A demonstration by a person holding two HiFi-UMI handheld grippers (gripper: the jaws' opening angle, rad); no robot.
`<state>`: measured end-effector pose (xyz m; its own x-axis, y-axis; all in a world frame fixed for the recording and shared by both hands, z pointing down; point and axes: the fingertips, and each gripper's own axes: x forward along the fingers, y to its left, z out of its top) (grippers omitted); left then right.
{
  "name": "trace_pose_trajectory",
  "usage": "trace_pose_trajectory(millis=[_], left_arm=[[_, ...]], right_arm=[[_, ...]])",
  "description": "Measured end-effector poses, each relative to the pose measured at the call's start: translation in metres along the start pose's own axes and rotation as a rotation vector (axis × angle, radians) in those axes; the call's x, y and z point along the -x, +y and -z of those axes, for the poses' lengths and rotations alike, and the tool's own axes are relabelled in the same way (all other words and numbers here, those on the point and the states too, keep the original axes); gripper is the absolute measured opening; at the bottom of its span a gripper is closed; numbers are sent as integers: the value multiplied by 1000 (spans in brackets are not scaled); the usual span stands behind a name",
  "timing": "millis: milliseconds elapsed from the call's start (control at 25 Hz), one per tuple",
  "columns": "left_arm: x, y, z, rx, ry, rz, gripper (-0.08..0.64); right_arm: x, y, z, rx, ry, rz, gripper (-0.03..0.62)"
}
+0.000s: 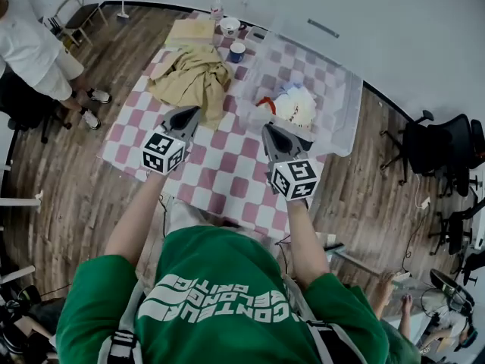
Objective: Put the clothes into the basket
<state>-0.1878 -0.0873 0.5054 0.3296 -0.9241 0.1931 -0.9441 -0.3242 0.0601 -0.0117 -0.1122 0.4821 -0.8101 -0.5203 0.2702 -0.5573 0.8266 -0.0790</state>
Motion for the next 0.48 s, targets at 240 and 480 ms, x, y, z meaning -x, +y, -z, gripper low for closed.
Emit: trace_pose_trajectory(millis=[240, 480], left_arm=[[14, 91, 17, 7, 32, 25, 3], [9, 174, 32, 3, 45, 58, 3]], right_arm=[[-80, 56, -13, -19, 11, -2, 8], [-155, 90, -7, -36, 63, 22, 8]])
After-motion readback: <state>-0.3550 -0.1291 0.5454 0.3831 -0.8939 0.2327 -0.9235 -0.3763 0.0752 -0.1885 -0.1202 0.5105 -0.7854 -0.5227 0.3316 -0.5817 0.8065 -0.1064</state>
